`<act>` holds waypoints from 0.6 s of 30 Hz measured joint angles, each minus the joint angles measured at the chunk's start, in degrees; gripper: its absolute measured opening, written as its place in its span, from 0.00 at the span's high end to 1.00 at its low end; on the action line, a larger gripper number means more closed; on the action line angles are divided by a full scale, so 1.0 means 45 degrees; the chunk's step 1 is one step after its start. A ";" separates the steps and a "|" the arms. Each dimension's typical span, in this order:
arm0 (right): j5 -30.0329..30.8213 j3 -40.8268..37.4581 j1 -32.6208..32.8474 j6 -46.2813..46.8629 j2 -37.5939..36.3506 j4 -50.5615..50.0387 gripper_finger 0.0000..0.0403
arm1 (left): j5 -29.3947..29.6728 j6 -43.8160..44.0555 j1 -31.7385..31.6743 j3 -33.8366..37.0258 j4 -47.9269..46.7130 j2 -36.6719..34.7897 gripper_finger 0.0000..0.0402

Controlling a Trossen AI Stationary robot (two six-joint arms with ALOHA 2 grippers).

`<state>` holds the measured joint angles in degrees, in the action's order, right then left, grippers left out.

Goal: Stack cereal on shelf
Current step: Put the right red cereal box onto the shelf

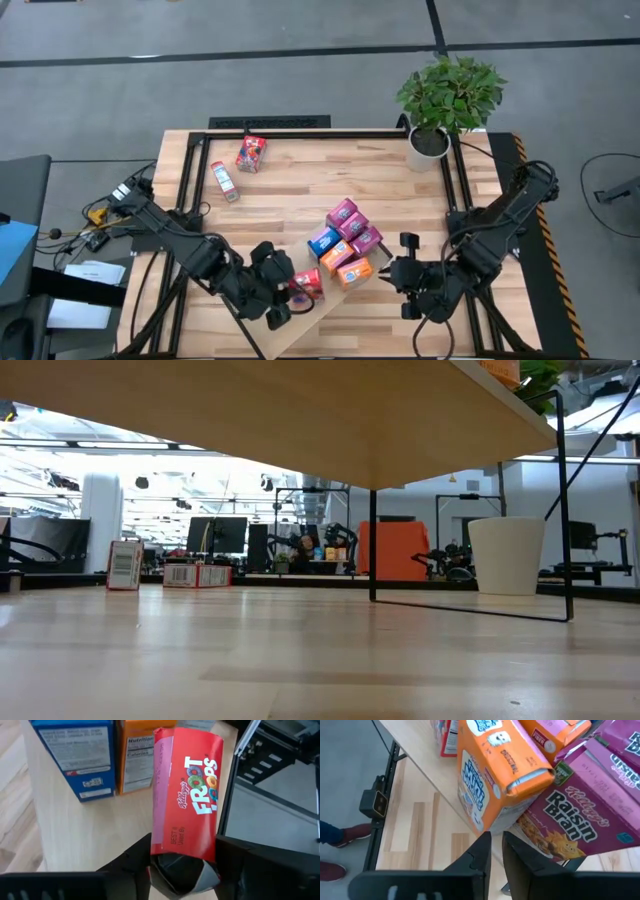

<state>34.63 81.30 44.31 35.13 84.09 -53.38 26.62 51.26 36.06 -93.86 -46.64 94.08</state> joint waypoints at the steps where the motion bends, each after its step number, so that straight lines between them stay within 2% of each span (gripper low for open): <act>1: 0.0000 0.0000 0.0027 0.0059 0.0000 -0.0062 0.82 | -0.0133 -0.0003 -0.0072 0.0000 -0.0033 0.0000 0.65; 8: 0.0007 0.0000 0.0354 0.0591 0.0000 -0.0516 0.78 | -0.0434 0.0288 -0.0491 0.0000 -0.0027 0.0000 0.57; 18: 0.0019 0.0000 0.0578 0.0913 0.0000 -0.0655 0.74 | -0.0193 0.0387 -0.0787 0.0000 0.0639 0.0000 0.57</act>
<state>34.72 81.30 46.92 39.24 84.09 -56.33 25.76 53.00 32.52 -93.86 -43.77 94.08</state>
